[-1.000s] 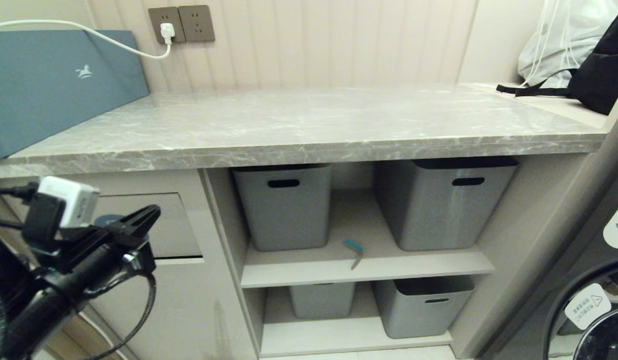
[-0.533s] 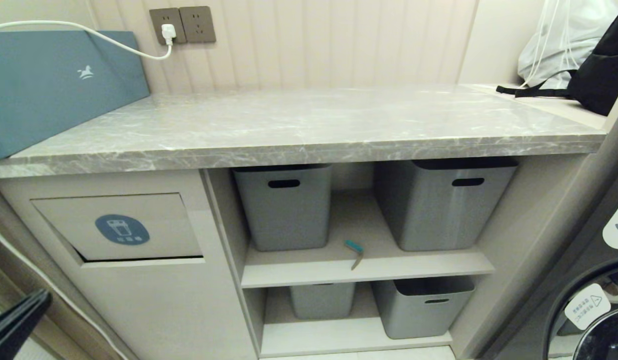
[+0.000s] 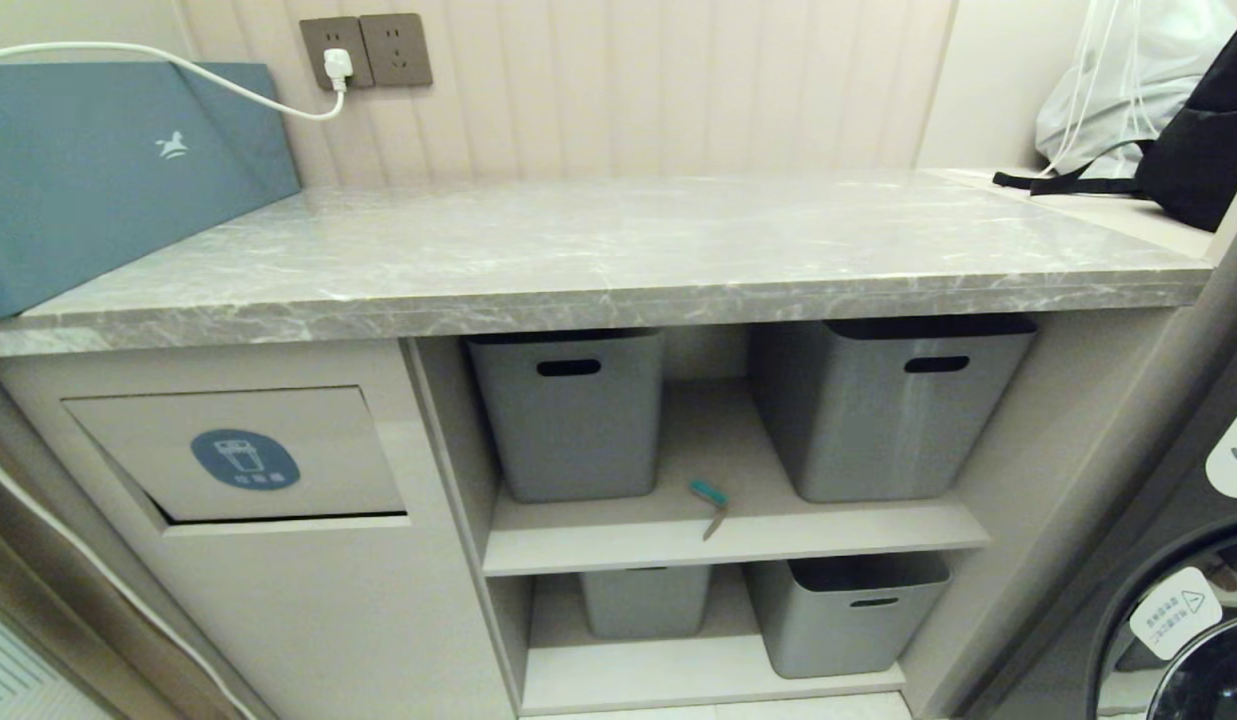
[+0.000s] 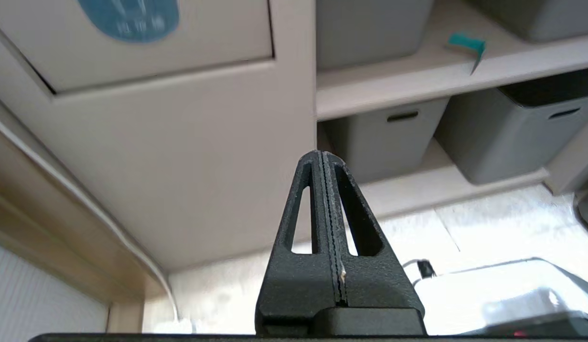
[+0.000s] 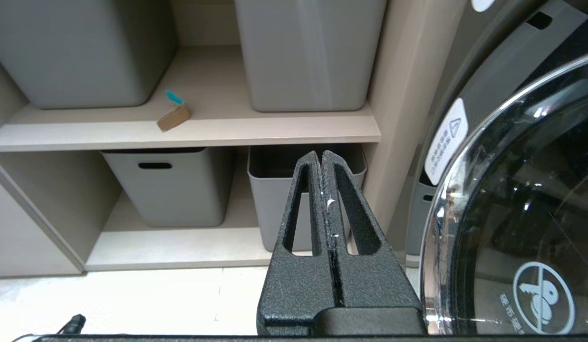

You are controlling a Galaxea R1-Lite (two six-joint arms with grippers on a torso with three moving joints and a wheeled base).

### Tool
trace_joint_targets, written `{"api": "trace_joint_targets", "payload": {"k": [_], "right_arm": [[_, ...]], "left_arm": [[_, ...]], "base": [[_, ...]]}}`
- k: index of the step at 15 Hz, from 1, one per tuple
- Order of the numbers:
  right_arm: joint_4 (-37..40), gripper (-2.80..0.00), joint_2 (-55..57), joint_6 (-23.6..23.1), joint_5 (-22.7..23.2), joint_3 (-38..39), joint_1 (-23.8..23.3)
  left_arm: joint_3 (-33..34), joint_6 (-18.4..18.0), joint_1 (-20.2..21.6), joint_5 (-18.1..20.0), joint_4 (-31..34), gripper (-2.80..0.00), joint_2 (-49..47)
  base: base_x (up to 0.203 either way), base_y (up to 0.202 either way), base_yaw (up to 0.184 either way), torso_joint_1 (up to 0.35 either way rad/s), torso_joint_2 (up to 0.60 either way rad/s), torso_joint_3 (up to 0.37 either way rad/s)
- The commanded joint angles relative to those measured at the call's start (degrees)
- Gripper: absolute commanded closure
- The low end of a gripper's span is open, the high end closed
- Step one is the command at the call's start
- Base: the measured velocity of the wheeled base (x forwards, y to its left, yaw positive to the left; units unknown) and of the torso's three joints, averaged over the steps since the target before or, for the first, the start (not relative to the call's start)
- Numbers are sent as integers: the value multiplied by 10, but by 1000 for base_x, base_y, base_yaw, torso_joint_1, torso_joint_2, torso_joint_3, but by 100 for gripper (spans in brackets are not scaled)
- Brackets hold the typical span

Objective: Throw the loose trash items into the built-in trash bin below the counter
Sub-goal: Pick up the garbage

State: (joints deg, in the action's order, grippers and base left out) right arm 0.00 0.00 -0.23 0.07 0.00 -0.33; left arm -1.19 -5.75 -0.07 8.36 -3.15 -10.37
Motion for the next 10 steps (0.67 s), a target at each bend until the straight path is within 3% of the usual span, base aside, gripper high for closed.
{"api": "trace_joint_targets", "payload": {"k": [1, 3, 10], "right_arm": [[0, 0, 0, 1, 0, 0, 0], [0, 0, 0, 0, 0, 0, 0], [0, 0, 0, 0, 0, 0, 0]], "left_arm": [[-7, 0, 1, -1, 19, 0, 91], [-14, 6, 0, -17, 46, 0, 105], [-14, 13, 0, -17, 47, 0, 105]], "base": [[0, 0, 0, 0, 0, 0], [0, 0, 0, 0, 0, 0], [0, 0, 0, 0, 0, 0]]}}
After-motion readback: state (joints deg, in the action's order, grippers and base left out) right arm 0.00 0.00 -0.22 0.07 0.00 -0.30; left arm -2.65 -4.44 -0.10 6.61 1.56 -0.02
